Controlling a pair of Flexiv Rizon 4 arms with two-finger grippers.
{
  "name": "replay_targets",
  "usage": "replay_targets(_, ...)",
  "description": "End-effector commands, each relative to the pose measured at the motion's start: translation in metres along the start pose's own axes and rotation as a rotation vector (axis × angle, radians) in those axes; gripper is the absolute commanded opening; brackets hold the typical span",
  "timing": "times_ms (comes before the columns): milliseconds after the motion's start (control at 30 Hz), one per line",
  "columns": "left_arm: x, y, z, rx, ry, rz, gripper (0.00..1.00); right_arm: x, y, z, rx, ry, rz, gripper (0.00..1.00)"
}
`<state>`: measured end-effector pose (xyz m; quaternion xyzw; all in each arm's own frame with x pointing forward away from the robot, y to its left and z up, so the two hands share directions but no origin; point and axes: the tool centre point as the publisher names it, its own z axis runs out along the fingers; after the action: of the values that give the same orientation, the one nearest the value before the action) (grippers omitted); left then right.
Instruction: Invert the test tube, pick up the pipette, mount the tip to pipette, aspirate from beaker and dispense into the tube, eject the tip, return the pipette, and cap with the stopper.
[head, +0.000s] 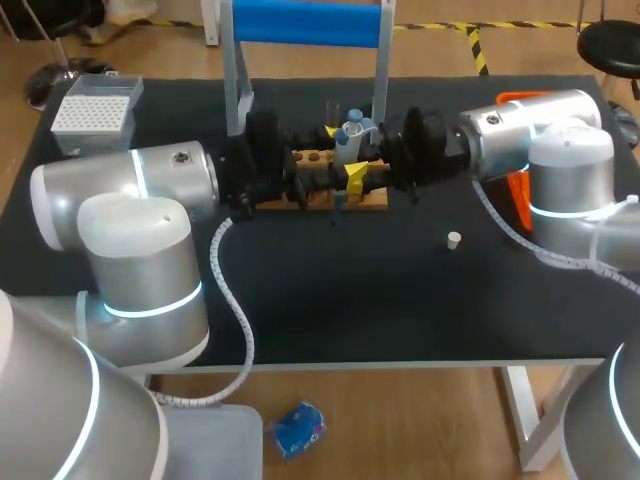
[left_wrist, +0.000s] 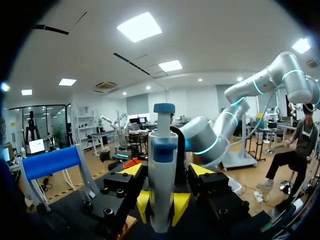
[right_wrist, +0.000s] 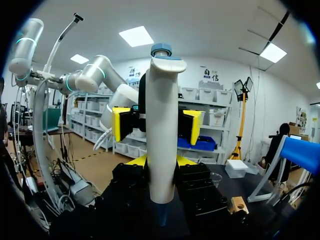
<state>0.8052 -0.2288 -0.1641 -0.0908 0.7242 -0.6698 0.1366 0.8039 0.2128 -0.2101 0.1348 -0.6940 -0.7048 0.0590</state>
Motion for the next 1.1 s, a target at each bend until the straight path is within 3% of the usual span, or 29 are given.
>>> replay_targets(33, 0.002, 0.0024, 0.0016, 0.012, -0.015, 0.001, 0.49, 0.0003, -0.0007, -0.0004, -0.002, 0.0, -0.001, 0.0)
replay_targets(600, 0.0006, 0.0041, 0.0005, 0.011, -0.019, 0.001, 0.42, 0.0009, 0.0001, -0.0021, 0.004, 0.001, 0.001, 0.0)
replay_targets(633, 0.0006, 0.0042, 0.0003, 0.011, -0.02, 0.001, 0.39, 0.001, 0.0001, -0.0023, 0.005, 0.001, 0.002, 0.0)
replay_targets(800, 0.0006, 0.0049, -0.0001, 0.009, -0.02, 0.0, 0.0, 0.0013, -0.0006, -0.0026, 0.006, 0.002, 0.006, 0.0)
replay_targets(1100, 0.0009, 0.0055, -0.0003, 0.005, -0.012, -0.004, 0.0, 0.0013, -0.0011, -0.0039, 0.015, 0.006, 0.013, 0.0)
